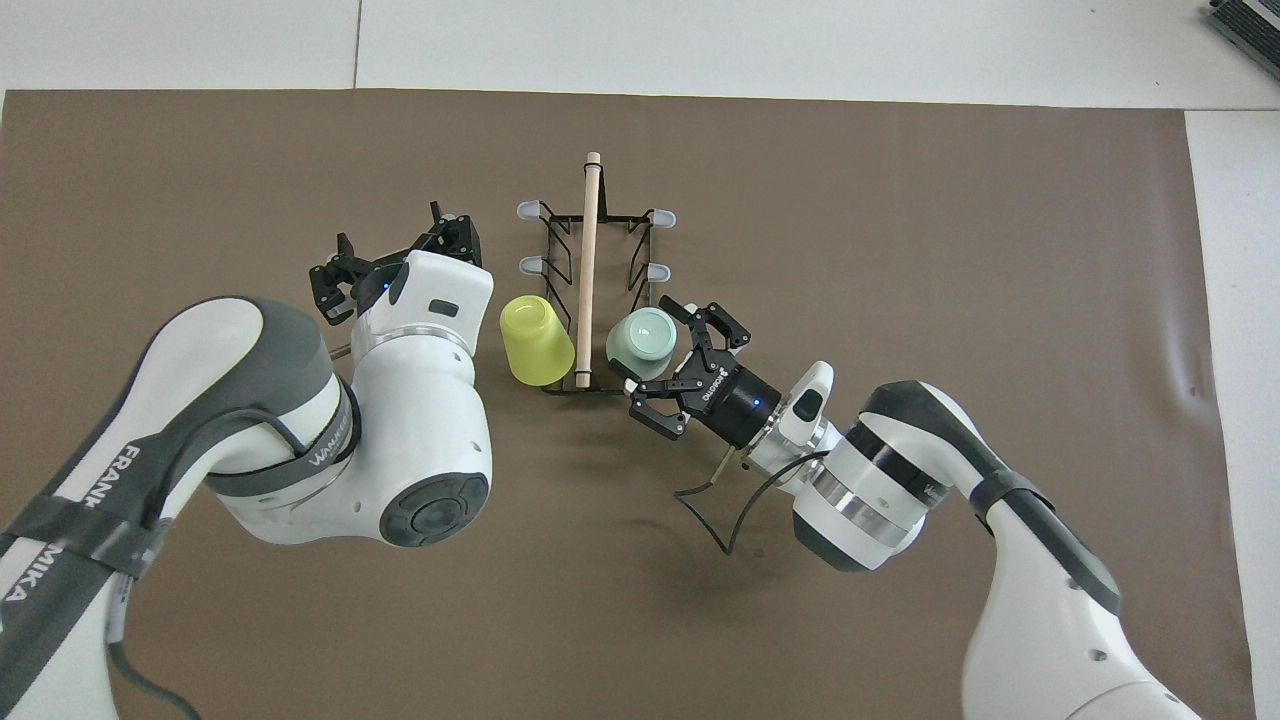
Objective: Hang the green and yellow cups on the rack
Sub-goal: 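Open the left gripper and withdraw while the right gripper opens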
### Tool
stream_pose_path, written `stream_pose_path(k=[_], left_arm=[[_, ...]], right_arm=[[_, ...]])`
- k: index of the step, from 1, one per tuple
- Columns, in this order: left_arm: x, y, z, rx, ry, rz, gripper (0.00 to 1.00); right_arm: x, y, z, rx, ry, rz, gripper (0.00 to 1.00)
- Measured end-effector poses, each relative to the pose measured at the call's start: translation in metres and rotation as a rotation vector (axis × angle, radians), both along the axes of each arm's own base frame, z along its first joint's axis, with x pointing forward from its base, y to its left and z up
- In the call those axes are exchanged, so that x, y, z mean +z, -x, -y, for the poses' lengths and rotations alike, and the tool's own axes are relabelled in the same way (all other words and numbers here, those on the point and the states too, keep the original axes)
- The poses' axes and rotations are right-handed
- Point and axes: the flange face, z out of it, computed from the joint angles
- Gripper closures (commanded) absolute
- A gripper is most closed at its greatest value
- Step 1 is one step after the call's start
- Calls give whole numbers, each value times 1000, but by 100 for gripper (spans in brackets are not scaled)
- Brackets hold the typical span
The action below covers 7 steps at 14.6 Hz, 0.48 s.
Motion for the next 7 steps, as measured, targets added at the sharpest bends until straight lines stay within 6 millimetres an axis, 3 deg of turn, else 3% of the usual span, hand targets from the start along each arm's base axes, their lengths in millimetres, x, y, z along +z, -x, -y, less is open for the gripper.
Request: stream_pose_path(k=[4, 7], left_arm=[[28, -23, -25, -33, -10, -84, 0], [48, -40, -51, -79, -30, -176, 0]], right_arm=[[20, -6, 3, -13, 5, 26, 0], [55, -7, 14, -44, 84, 31, 0]])
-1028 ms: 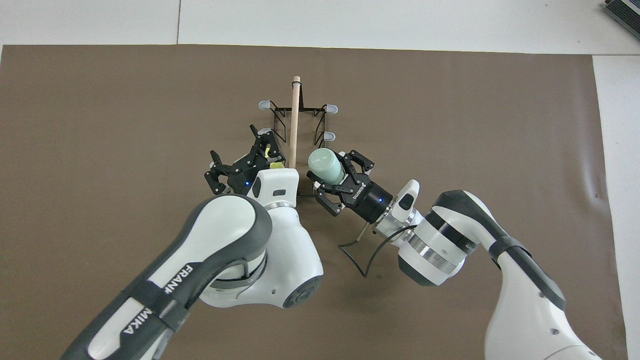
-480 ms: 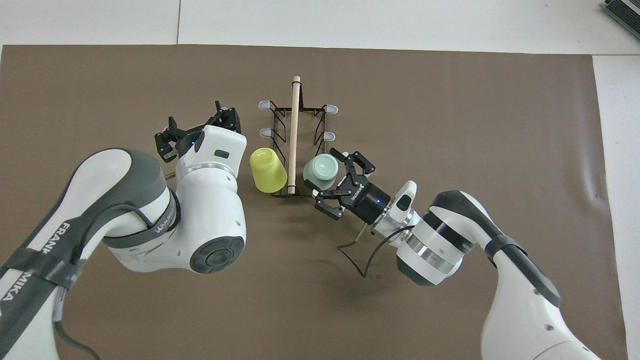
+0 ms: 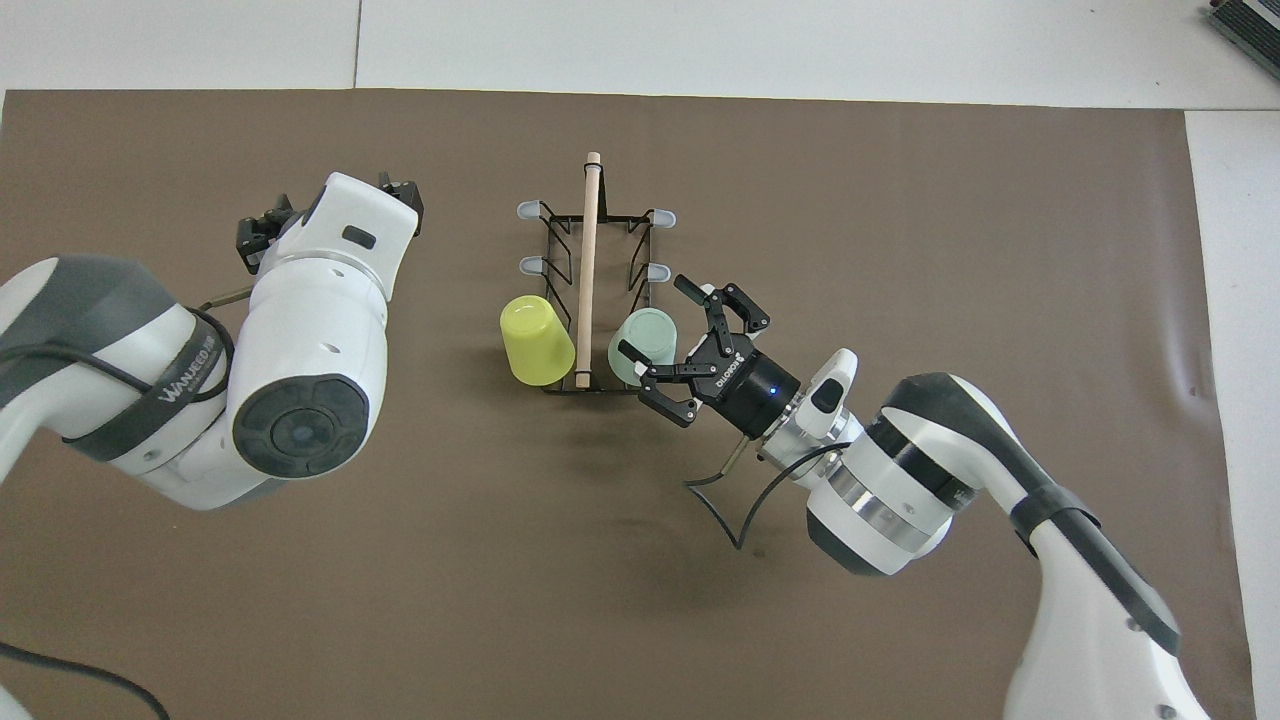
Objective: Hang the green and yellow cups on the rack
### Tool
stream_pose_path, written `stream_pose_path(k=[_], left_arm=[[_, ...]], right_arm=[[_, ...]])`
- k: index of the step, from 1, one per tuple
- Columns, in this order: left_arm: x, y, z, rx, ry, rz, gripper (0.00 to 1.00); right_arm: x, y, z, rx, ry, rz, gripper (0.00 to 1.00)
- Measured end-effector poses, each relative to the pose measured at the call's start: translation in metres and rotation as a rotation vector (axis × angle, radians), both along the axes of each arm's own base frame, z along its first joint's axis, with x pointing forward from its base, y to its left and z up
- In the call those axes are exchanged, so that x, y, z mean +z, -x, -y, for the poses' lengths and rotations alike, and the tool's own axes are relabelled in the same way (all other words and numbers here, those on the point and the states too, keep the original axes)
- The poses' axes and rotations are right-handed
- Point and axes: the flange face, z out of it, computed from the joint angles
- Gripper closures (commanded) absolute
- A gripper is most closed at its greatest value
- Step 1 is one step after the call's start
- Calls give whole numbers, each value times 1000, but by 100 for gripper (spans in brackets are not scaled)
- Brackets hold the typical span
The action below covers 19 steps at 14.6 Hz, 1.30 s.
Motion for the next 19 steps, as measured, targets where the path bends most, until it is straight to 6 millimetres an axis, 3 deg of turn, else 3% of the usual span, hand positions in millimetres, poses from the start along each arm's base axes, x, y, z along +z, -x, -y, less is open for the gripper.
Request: stream_pose_path(k=[3, 5, 9, 13, 15, 19], left_arm=[[18, -14, -31, -63, -5, -83, 0], [34, -17, -52, -102, 17, -124, 0], [63, -10, -102, -142, 72, -223, 0], [80, 3, -140, -164, 125, -404, 0], [97, 7, -157, -227, 155, -493, 0], [136, 11, -183, -320, 161, -602, 0]], right_arm=[[39, -2, 29, -31, 135, 23, 0], [54, -7, 52, -27, 233, 58, 0], [69, -41, 121, 76, 516, 179, 0], [93, -77, 178, 218, 770, 154, 0], [106, -88, 190, 273, 883, 77, 0], [113, -93, 195, 283, 1028, -127, 0]])
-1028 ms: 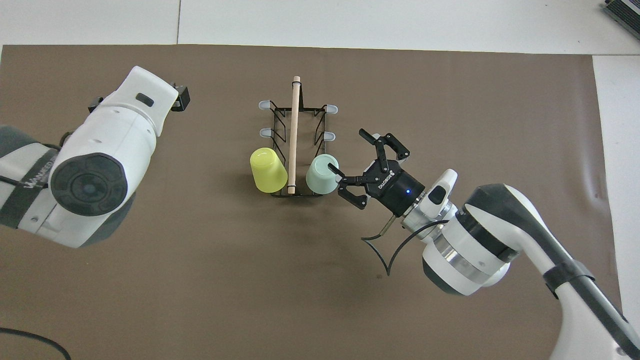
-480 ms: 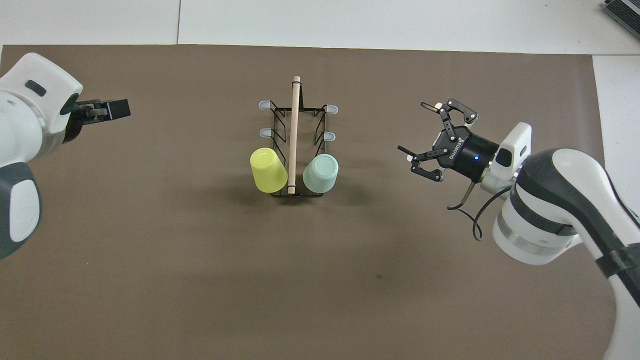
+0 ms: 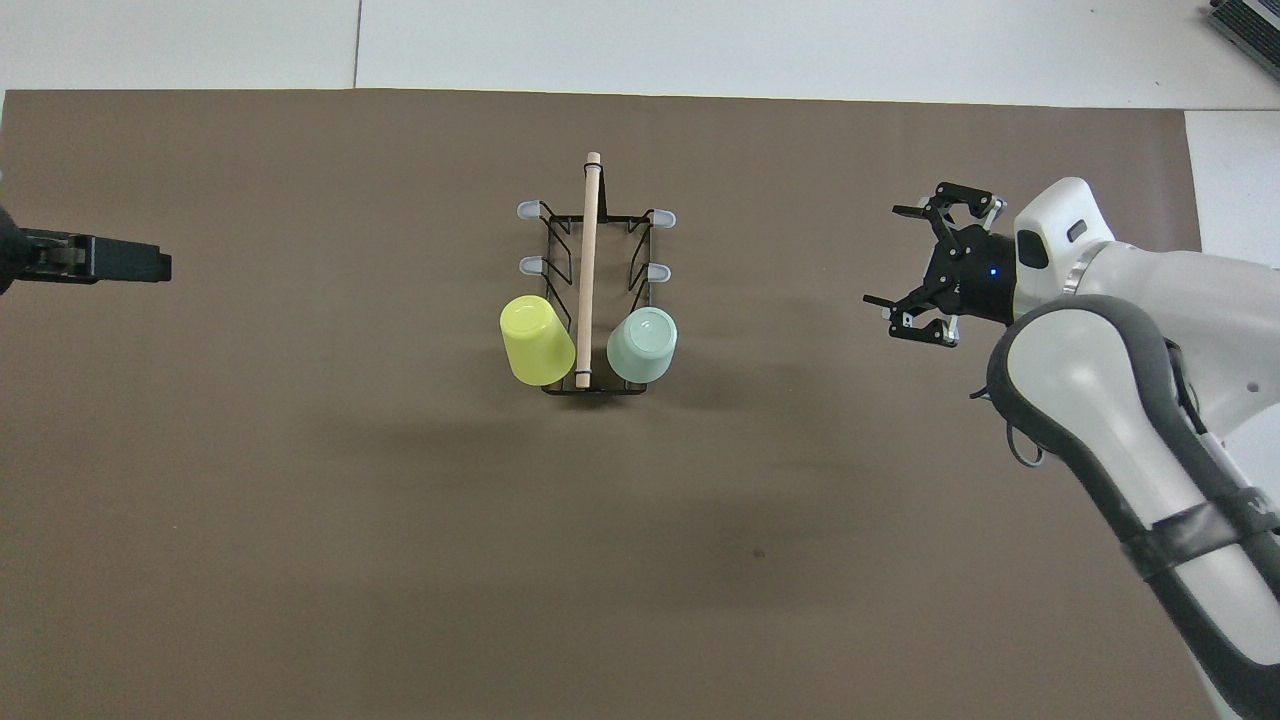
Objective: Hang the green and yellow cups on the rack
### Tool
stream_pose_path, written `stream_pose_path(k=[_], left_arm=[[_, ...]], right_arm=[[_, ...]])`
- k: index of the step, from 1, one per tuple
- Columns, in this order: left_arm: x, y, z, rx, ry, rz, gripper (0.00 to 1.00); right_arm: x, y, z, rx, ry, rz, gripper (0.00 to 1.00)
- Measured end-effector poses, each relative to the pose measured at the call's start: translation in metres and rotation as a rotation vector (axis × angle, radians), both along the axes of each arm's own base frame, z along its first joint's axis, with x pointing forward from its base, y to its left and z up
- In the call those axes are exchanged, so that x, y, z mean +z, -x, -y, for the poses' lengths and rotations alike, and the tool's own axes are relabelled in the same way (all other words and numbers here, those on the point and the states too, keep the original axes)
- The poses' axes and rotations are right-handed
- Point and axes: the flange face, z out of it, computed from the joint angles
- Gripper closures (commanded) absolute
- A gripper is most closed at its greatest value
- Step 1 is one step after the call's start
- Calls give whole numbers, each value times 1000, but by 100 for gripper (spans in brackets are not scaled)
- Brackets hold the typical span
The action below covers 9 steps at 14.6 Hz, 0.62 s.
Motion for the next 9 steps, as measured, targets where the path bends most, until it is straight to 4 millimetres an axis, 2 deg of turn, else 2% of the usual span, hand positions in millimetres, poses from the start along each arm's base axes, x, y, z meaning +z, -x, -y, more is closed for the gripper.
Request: stream_pose_path(k=[4, 9], left_arm=[[-1, 3, 0, -49, -7, -78, 0], [-6, 9, 4, -94, -41, -132, 0]], right_arm=[[5, -3, 11, -153, 108, -92, 0], [27, -5, 21, -438, 241, -163, 0]])
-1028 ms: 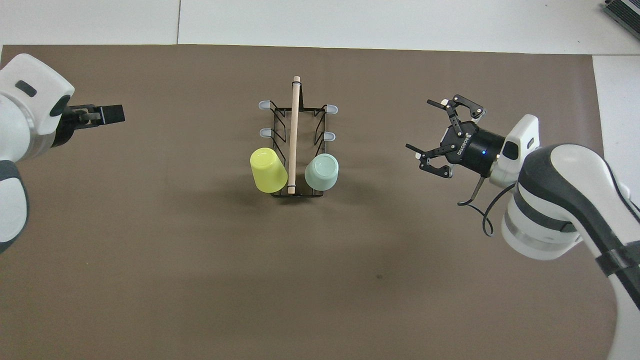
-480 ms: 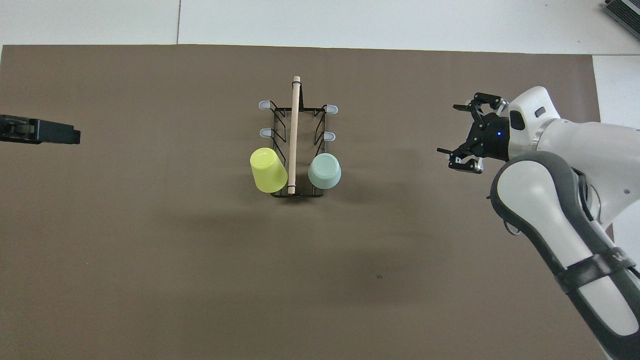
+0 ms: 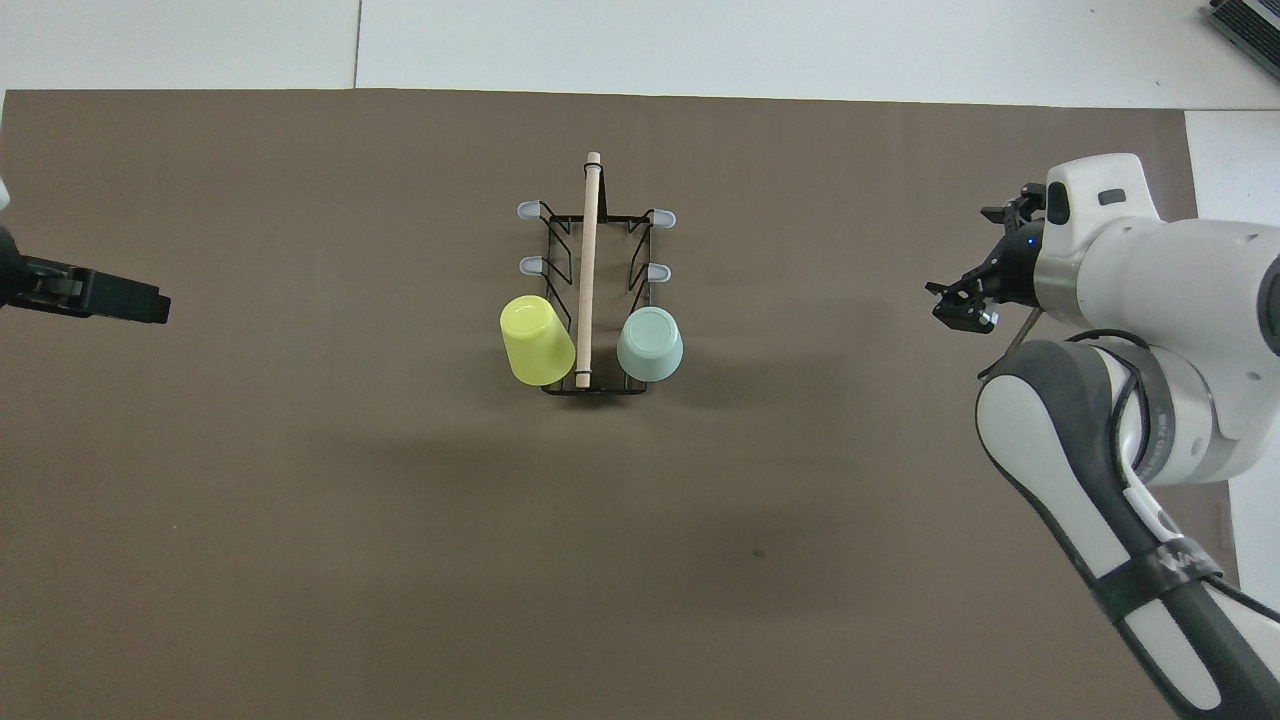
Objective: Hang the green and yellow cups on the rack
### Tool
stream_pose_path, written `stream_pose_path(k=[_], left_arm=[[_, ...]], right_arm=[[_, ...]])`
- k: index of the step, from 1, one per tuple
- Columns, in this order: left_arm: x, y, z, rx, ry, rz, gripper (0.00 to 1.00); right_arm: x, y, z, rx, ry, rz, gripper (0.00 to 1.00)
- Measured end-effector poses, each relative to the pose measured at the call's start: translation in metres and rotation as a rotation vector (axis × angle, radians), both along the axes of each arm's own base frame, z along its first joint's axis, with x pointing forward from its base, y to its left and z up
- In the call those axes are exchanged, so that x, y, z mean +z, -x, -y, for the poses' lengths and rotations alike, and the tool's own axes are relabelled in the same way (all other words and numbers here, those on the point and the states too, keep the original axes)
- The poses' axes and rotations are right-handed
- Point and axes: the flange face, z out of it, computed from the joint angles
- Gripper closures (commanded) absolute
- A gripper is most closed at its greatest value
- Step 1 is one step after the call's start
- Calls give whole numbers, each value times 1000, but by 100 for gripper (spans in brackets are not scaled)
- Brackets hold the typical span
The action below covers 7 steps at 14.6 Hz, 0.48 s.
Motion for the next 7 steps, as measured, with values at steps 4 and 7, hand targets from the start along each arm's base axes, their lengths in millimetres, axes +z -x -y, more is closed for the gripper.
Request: stream_pose_path(k=[4, 7], left_arm=[[-2, 3, 4, -15, -27, -24, 0], [-2, 4, 7, -22, -27, -26, 0]], right_arm=[[40, 7, 8, -294, 108, -110, 0], [80, 15, 9, -550, 79, -175, 0]])
